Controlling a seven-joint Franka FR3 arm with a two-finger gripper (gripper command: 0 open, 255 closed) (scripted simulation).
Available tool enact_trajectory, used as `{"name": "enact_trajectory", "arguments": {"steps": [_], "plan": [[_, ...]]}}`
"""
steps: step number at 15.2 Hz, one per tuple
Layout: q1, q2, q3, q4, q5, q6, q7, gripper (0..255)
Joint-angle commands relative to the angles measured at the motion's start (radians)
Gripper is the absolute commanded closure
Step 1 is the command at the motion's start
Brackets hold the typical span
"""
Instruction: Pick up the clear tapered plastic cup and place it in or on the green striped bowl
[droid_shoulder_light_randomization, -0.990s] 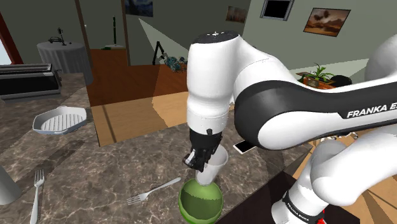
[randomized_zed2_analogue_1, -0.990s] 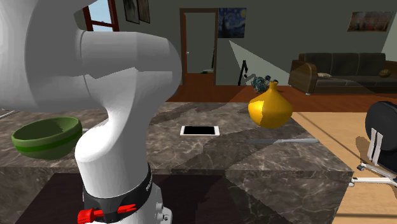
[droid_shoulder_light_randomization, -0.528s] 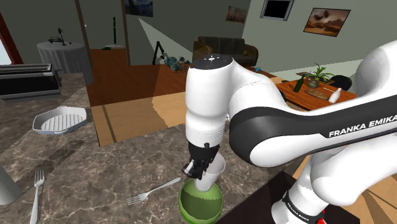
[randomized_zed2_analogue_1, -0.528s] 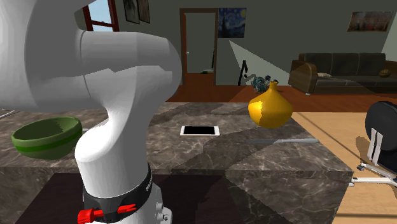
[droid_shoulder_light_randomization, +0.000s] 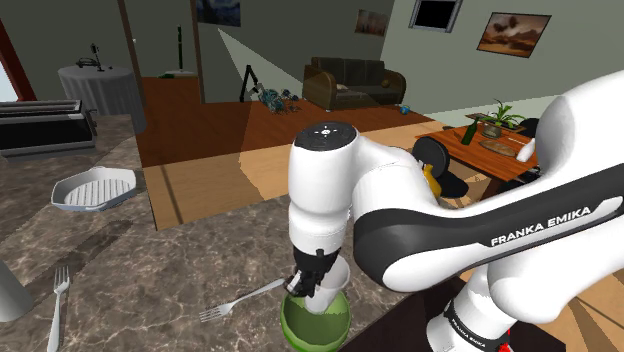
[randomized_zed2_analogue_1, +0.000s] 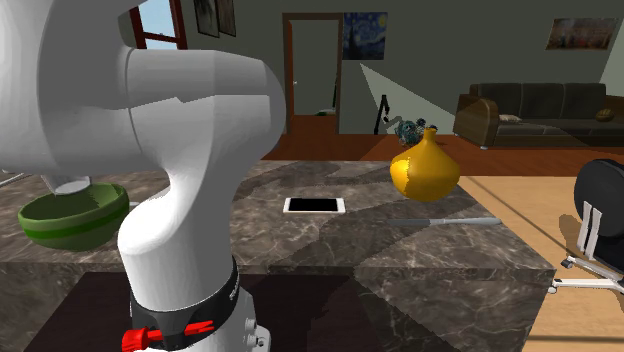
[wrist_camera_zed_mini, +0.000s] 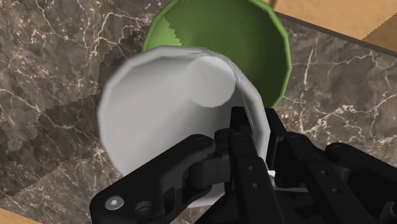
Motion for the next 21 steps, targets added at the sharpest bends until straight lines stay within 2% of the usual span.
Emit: {"name": "enact_trajectory", "arguments": {"steps": [1, 10, 11, 16, 20, 21], "plan": [[-0.005, 0.015, 0.008, -0.015, -0.006, 0.029, 0.005, 255], [-0.008, 0.026, 0.015, -0.026, -0.01, 0.05, 0.01, 255], [-0.008, 0.026, 0.015, -0.026, -0.01, 0.05, 0.01, 0], [-0.008, 0.026, 0.015, -0.026, -0.009, 0.049, 0.01, 0], [0.002, -0.02, -0.016, 0.071, 0.001, -0.088, -0.005, 0], [0.002, -0.02, -0.016, 0.071, 0.001, -0.088, -0.005, 0]]}}
